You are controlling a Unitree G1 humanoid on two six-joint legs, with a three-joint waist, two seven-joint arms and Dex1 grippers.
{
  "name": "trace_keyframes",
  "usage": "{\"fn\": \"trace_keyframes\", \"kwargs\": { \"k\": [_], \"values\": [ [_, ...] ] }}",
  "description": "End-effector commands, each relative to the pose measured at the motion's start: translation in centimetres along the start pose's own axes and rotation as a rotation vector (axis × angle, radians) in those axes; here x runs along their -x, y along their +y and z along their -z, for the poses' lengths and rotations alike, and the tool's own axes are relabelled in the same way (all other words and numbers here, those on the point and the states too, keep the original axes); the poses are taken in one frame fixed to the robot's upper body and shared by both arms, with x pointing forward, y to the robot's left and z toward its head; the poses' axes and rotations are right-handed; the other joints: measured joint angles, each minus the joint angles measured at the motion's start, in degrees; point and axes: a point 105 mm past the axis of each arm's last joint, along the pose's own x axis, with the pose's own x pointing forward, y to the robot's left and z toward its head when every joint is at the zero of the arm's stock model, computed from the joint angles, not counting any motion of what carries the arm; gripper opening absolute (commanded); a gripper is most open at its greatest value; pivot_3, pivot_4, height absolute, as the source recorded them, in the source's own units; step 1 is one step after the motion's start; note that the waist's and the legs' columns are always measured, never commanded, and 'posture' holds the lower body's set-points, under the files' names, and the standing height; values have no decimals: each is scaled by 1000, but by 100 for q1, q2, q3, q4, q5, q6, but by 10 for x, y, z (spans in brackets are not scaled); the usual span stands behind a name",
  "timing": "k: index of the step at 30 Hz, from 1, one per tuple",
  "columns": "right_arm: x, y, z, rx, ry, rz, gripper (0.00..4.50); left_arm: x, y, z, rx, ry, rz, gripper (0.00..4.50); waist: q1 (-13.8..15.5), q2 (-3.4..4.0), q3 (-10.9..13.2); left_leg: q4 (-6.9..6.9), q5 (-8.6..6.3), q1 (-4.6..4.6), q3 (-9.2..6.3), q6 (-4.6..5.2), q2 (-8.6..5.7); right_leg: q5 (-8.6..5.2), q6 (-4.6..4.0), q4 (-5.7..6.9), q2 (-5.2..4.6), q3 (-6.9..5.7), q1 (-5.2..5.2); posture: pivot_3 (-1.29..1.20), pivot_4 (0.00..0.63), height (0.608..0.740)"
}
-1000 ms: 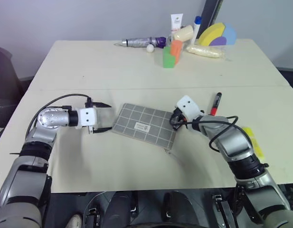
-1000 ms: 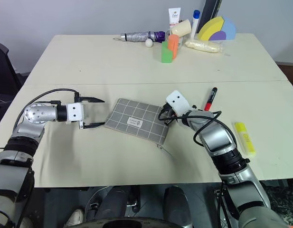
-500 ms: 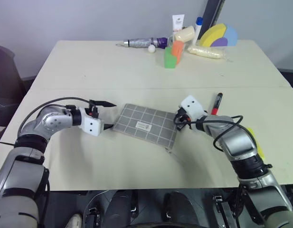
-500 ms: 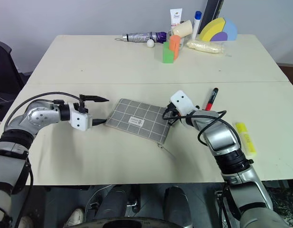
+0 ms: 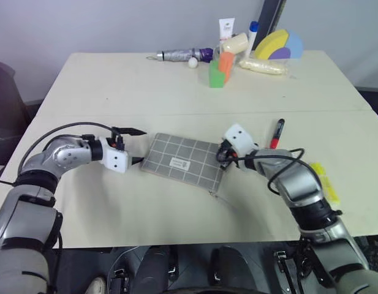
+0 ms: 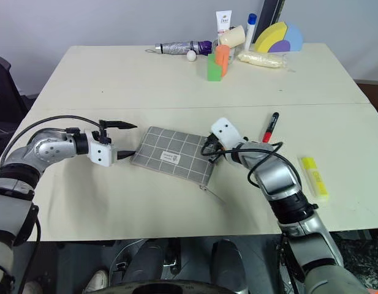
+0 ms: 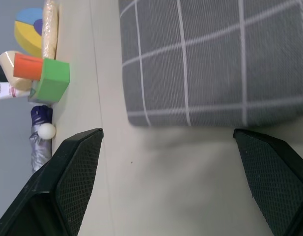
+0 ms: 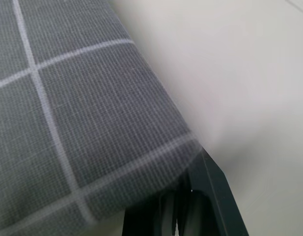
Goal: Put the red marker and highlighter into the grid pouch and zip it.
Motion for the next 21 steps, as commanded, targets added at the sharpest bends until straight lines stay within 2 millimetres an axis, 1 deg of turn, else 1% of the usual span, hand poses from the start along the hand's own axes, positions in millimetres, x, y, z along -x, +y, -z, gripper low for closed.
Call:
{"fn": "trace_keyframes", "kwargs": {
  "k": [1, 4, 8, 12, 16, 18, 21],
  "values": [
    [-8, -6, -10, 57, -14, 7, 59, -11, -33, -13, 29, -74, 123, 4500, -4, 0, 0, 0, 1, 0, 3, -1, 0, 0, 0, -2, -1, 0, 1, 0, 150, 740],
    [-14, -15, -9, 70, -2, 17, 59, -15, -31, -23, 38, -128, 99, 4500, -20, 0, 0, 0, 6, 0, 11, -10, -2, 0, 0, -4, -5, 0, 3, 0, 150, 740],
    [-13, -26, -4, 72, 5, 42, 59, -14, -30, -28, 62, -145, 94, 4500, -43, 0, 0, 0, 9, -1, 10, -15, -2, 0, 0, -8, -6, 0, 6, 0, 150, 740],
    [-1, -42, 2, 61, 9, 88, 59, -8, -31, -25, 96, -127, 98, 4500, -59, 0, 0, 0, 9, -1, 10, -15, -2, 0, 0, -8, -6, 0, 6, 0, 150, 740],
    [21, -55, 14, 67, 32, 125, 59, -4, -34, -25, 142, -125, 99, 4500, -72, 0, 0, 0, 7, -4, 10, -13, -3, 0, 0, -11, -8, 0, 4, 0, 150, 740],
    [28, -56, 17, 68, 40, 128, 59, -4, -34, -26, 155, -128, 98, 4500, -92, 0, 0, -1, 6, -4, 11, -13, -2, 0, 0, -14, -8, 0, 3, 0, 150, 740],
    [37, -47, 23, 88, 64, 99, 59, -3, -37, -29, 162, -135, 106, 4500, -99, 1, 1, -2, 6, -4, 12, -12, 1, 0, 0, -14, -7, 0, 1, 0, 150, 740]
  ]
}}
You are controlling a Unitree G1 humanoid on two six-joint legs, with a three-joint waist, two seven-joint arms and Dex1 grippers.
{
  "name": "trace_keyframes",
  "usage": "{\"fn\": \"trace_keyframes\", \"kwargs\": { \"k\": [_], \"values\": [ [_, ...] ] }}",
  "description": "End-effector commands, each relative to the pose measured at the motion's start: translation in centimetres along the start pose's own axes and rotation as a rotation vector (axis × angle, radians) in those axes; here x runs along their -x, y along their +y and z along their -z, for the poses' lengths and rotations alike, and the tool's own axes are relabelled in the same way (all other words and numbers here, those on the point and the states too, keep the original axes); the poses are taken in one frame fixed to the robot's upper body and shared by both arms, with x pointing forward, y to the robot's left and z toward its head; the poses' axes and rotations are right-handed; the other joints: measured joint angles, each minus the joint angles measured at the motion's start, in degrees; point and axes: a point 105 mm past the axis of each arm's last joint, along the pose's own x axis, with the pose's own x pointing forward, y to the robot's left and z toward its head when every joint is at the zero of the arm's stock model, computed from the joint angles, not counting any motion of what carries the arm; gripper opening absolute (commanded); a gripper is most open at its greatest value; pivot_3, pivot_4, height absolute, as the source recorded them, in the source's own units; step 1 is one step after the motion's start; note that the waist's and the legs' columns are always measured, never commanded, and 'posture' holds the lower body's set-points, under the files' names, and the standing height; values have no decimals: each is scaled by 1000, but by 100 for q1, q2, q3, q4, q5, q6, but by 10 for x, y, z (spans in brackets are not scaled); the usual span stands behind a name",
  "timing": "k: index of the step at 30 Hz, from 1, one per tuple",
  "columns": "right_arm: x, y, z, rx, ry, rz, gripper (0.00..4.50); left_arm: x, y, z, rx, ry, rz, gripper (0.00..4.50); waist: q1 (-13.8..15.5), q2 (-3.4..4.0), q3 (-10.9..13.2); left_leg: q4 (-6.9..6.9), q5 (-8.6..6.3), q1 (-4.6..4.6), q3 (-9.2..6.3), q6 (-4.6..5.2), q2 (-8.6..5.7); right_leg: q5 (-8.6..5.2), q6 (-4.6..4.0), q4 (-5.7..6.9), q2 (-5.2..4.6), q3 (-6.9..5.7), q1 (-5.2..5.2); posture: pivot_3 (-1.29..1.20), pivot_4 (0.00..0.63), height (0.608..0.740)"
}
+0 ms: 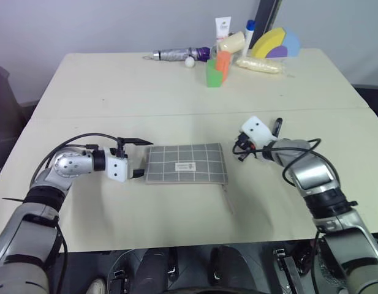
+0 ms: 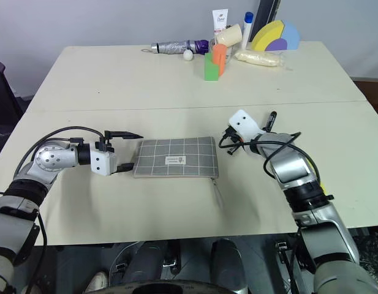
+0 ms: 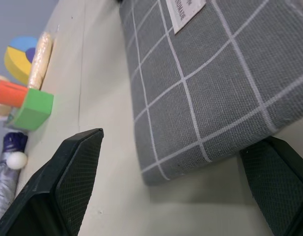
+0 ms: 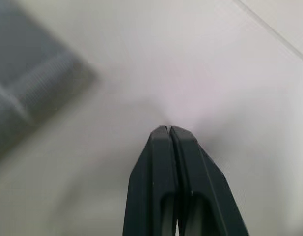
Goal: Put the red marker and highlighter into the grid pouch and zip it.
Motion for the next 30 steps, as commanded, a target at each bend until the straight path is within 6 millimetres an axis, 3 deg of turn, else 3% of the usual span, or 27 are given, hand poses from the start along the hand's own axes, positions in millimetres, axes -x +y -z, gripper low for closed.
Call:
{"fn": "trace_keyframes", "kwargs": {
  "k": [1, 6, 11, 19, 23, 28, 30],
  "values": [
    [13, 9, -1, 46, 2, -35, 59, -2, -21, -1, 32, -3, 83, 4500, -1, 1, 0, 0, -1, 0, 0, 1, 0, 0, 0, 0, 0, 0, -1, 0, 150, 740],
    [10, 33, -3, 90, 3, -95, 59, -4, -24, -5, 49, -16, 88, 4500, -1, 0, 0, 0, -15, 1, -1, 23, 1, 0, 0, -3, -2, 1, 1, 0, 150, 740],
    [-5, 56, -29, 148, -56, -132, 59, -8, -28, -11, 62, -37, 93, 4500, -31, 0, -2, 0, -14, 3, -1, 22, 4, 0, 0, -2, 2, 0, 0, 0, 150, 740],
    [-12, 84, -61, 202, -133, -213, 59, -10, -27, -14, 93, -47, 67, 4500, 0, 0, -2, 0, -1, 1, 2, 0, 2, 0, 0, -2, 0, 0, -2, 0, 150, 740],
    [-13, 88, -70, 208, -156, -221, 59, -11, -26, -17, 106, -56, 53, 4500, -2, 1, -1, 0, -1, 0, 2, -1, 2, 0, 0, -2, 0, 0, -2, 0, 150, 740],
    [-14, 83, -68, 209, -156, -199, 59, -15, -22, -24, 150, -84, 28, 4500, 5, 0, -1, 0, 0, 0, 2, -2, 2, 0, 0, -2, 0, 0, -1, 0, 150, 740],
    [-14, 73, -64, 203, -148, -165, 0, -15, -21, -26, 178, -97, 15, 3945, 7, 0, -1, 0, 0, -1, 2, -2, 1, 0, 0, -2, 0, 0, -2, 0, 150, 740]
  ]
}}
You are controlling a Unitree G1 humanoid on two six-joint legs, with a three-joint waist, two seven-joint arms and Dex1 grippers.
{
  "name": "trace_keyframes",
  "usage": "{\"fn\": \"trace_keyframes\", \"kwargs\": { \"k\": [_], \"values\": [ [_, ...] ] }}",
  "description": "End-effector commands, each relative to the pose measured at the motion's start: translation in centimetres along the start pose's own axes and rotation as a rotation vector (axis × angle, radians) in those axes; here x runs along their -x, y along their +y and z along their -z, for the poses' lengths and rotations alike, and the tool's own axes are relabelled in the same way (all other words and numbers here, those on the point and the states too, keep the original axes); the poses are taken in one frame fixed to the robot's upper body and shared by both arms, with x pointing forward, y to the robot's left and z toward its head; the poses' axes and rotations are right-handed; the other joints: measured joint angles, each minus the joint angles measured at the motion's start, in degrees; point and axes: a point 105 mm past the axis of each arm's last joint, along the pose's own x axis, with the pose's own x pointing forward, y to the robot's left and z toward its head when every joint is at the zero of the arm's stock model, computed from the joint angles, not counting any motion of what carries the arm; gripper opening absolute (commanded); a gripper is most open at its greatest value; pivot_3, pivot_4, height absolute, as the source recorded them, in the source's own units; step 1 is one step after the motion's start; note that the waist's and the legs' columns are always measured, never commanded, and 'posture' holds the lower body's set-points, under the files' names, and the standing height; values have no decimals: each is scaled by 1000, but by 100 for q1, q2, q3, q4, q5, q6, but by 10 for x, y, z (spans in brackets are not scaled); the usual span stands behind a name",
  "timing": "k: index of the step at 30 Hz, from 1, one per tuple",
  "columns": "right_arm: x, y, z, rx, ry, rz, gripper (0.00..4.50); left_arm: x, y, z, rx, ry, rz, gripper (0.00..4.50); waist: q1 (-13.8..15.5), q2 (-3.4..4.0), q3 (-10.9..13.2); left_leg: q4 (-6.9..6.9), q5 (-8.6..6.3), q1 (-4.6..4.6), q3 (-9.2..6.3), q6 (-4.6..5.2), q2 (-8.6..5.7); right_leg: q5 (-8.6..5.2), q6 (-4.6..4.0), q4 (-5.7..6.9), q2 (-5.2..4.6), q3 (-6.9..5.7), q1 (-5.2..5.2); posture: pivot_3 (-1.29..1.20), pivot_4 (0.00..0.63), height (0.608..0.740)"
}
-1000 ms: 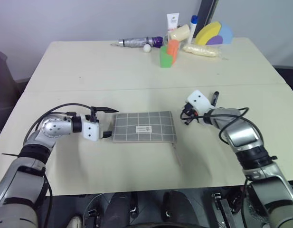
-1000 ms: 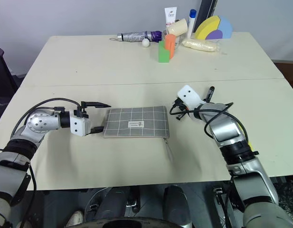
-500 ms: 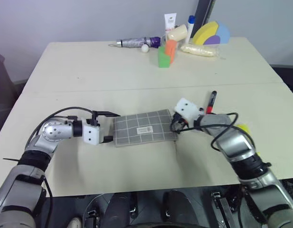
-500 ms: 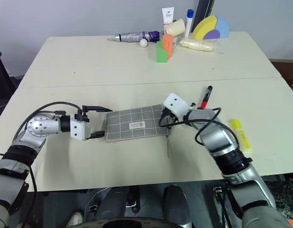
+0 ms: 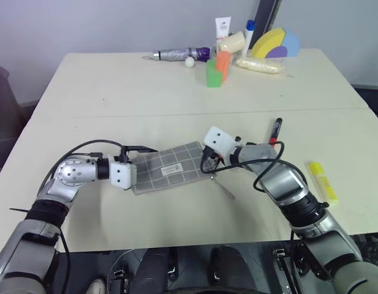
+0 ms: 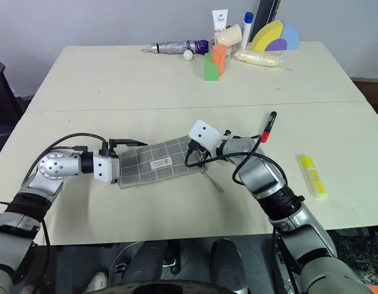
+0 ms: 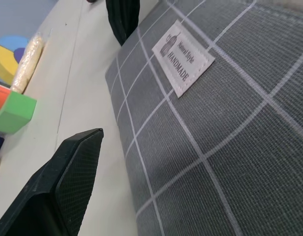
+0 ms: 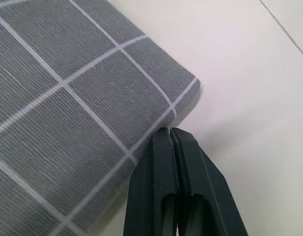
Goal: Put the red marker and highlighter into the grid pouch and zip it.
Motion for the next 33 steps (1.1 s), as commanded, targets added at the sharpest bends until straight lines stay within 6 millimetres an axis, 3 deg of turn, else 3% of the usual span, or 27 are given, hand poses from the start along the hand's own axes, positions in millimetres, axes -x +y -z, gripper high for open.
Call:
{"fn": "trace_keyframes", "kwargs": {
  "k": [1, 7, 9, 13, 16, 19, 21, 26, 33],
  "values": [
    [8, -15, -6, 14, -36, 55, 0, -7, -6, -7, 54, -40, 16, 3727, 1, 0, 0, 0, 0, 0, 0, 0, 0, 0, 0, 0, 0, 0, 0, 0, 150, 740],
    [31, -49, 13, -41, -15, 177, 0, -7, 6, -13, 176, -75, -81, 951, 22, -4, 4, 1, 1, -7, -1, -1, 0, 0, 0, 0, 0, -1, -4, 0, 150, 740],
    [48, -68, 24, -72, -6, 252, 0, -7, 16, -16, 247, -94, -144, 21, 19, -3, 5, 1, 1, -7, 0, -1, 0, 0, 0, -1, 0, 0, -2, 0, 150, 740],
    [79, -97, 38, -128, -25, 389, 0, -8, 32, -21, 375, -113, -248, 21, 11, -4, 6, 1, 1, -7, -1, -1, 0, 0, 0, -1, 0, 0, -2, 0, 150, 740],
    [99, -104, 40, -194, -87, 405, 0, -12, 41, -23, 450, -110, -314, 21, 6, -4, 6, 0, 1, -6, 0, -1, 1, 0, 1, 0, 2, 0, -1, 0, 150, 740],
    [111, -100, 42, -266, -129, 364, 800, -17, 48, -23, 511, -97, -389, 0, 16, -4, 6, 0, 1, -6, -2, -1, 2, 0, 1, -1, 3, 0, 1, 0, 150, 740],
    [113, -94, 37, -288, -162, 338, 1783, -20, 51, -23, 528, -93, -428, 0, 16, -5, 6, 0, 1, -6, -1, 0, 1, 1, 2, -2, 3, 0, 2, 0, 150, 740],
    [103, -79, 18, -332, -269, 285, 4294, -31, 58, -29, 590, -124, -507, 0, 13, -5, 6, 0, 1, -5, -3, -1, 4, 1, 2, -2, 4, 1, 1, 0, 150, 740],
    [62, -76, 0, -420, -345, 314, 4294, -45, 60, -43, 624, -173, -523, 0, 19, -4, 7, 0, 4, -6, -2, -6, 2, 1, 2, -1, 4, 1, 0, 0, 150, 740]
  ]
}}
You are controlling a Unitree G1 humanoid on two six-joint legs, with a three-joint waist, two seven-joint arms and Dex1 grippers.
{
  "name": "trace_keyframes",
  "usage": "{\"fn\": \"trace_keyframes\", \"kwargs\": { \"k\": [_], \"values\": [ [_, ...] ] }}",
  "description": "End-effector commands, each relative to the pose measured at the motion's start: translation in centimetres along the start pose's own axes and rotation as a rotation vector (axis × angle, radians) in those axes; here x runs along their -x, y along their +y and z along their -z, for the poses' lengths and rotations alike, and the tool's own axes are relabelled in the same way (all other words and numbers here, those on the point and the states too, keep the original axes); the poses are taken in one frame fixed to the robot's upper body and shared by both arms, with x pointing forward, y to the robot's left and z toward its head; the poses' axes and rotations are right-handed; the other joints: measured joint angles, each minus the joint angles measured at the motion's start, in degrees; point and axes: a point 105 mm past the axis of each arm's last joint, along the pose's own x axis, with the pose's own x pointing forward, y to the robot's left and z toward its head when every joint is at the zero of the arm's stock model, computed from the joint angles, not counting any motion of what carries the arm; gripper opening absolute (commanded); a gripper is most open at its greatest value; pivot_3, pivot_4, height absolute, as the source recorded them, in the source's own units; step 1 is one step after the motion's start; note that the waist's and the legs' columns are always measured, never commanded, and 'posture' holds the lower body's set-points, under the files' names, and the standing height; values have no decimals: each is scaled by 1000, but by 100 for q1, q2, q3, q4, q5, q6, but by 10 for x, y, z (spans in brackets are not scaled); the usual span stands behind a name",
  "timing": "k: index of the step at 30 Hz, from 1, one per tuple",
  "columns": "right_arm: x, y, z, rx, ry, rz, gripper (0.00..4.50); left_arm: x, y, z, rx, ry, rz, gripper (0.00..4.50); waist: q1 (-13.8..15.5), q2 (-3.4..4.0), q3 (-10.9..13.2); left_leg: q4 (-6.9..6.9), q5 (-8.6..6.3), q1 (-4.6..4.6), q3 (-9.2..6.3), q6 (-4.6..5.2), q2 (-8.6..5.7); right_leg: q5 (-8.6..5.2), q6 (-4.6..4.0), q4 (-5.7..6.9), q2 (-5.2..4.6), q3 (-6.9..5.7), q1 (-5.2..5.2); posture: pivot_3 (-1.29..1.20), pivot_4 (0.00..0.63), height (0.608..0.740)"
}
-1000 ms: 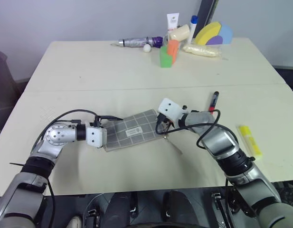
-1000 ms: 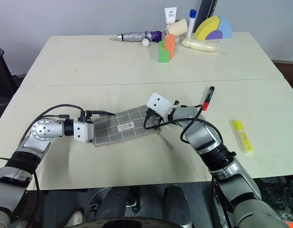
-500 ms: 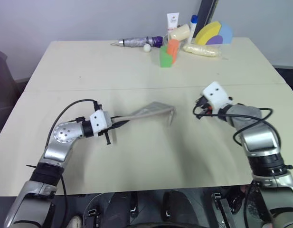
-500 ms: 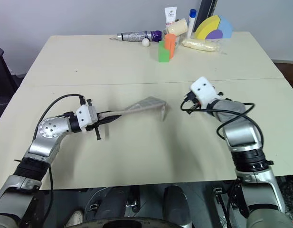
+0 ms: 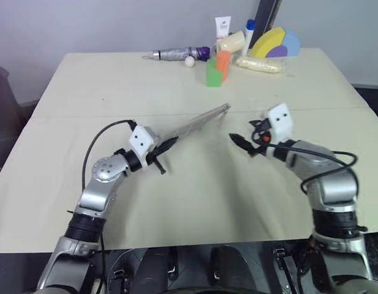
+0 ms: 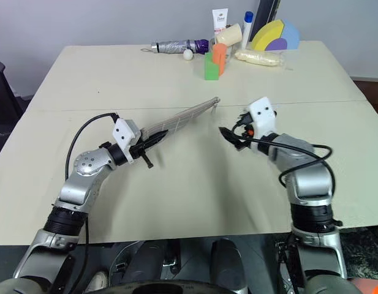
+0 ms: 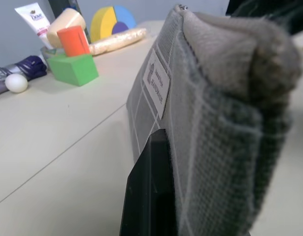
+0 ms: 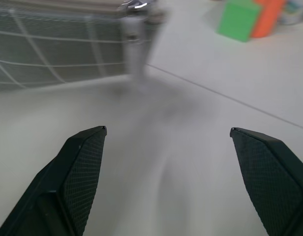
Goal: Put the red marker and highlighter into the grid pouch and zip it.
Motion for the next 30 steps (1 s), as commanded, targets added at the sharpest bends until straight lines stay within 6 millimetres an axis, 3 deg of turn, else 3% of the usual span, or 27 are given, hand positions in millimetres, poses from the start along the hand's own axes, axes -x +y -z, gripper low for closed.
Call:
{"fn": "trace_keyframes", "kwargs": {
  "k": [1, 7, 8, 11, 17, 30],
  "values": [
    [-14, -2, -21, 2, -89, 47, 4294, -3, -1, -16, -18, -50, -11, 0, 4, 0, 0, 0, 1, -1, 0, -1, -2, 0, 0, 0, -1, 0, 0, 0, 150, 740],
    [-29, -1, -27, -24, -138, 48, 4294, -3, -6, -17, -3, -50, -2, 0, 8, 0, 0, -1, 1, -1, 0, -2, -2, 0, 0, 0, 0, 0, 0, 0, 150, 740],
    [-30, 0, -27, -36, -142, 38, 4057, -3, -7, -17, -2, -49, -3, 0, 4, 0, 0, -1, 1, -1, 0, -2, -2, 0, 0, -1, 0, 0, 1, 0, 150, 740],
    [-32, 4, -31, -57, -157, 15, 3055, -2, -9, -16, 3, -45, -2, 0, -10, 0, 0, -1, 1, -1, 1, -2, -1, 0, 0, -1, 2, 0, 1, 0, 150, 740],
    [-30, 13, -35, -34, -162, -13, 22, -4, -13, -13, 9, -32, -4, 0, -2, 0, 0, -2, 2, -1, 1, -3, -1, 0, 0, -1, 1, 0, 0, 0, 150, 740],
    [-16, 86, -30, 290, -48, -326, 22, -15, -19, -9, -26, -9, -23, 0, 2, 1, 0, -3, 1, -1, -1, -3, -1, 0, 0, -2, 0, 0, -1, 0, 150, 740]
  ]
}}
